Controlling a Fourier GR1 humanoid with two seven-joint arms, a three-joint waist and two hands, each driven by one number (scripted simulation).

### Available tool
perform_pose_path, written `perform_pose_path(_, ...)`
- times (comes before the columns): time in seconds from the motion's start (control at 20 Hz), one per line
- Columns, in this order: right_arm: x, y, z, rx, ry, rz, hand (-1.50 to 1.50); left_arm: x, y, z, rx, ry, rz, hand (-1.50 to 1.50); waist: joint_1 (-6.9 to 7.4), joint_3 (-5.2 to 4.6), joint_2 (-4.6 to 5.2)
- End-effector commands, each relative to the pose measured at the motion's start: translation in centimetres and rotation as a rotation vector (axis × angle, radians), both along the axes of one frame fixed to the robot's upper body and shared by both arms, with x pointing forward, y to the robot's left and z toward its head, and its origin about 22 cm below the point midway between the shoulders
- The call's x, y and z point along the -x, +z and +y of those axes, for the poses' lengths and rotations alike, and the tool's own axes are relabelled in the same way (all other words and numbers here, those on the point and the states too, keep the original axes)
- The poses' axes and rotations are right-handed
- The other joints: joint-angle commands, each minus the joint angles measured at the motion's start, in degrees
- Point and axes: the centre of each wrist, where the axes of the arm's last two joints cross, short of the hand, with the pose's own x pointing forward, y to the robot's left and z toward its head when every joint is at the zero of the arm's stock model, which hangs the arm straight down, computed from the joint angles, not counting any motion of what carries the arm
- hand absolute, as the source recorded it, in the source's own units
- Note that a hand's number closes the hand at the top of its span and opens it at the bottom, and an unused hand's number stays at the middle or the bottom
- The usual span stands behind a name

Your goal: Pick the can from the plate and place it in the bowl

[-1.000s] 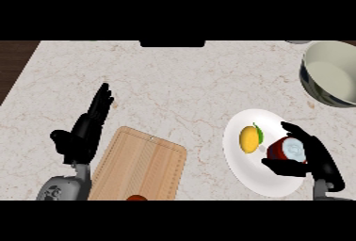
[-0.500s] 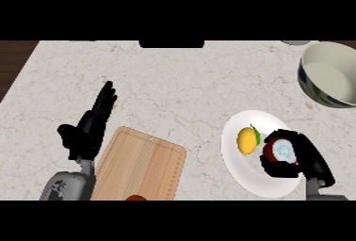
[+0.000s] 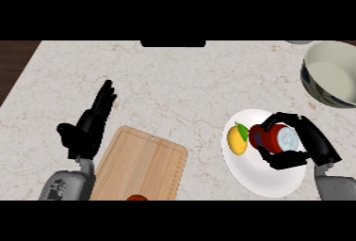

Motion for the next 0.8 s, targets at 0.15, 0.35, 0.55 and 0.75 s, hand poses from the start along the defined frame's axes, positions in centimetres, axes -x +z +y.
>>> perform_pose_path(0.15, 2.0, 3.0, -0.1, -0.135, 0.086, -0.321, 1.50, -0.3, 0.2, 1.0, -0.016, 0.023, -0.008, 0.00, -1.29, 0.00, -0.23)
perform_pose_path(0.35, 3.0, 6.7, 1.4, -0.086, 0.041, -0.488, 1.50, -0.6, 0.0, 1.0, 0.003, 0.024, 0.013, 0.00, -1.19, -0.04, -0.21)
perform_pose_path(0.55, 2.8, 11.9, -1.5, 0.026, -0.033, -0.539, 1.50, 0.8, 0.9, -0.5, -0.001, 0.027, -0.006, 0.00, -0.55, 0.00, -0.22)
perform_pose_path(0.75, 3.2, 16.7, 0.8, 0.086, -0.112, -0.527, 1.50, 0.3, 1.1, 0.6, -0.011, 0.009, -0.002, 0.00, -0.43, -0.04, -0.18)
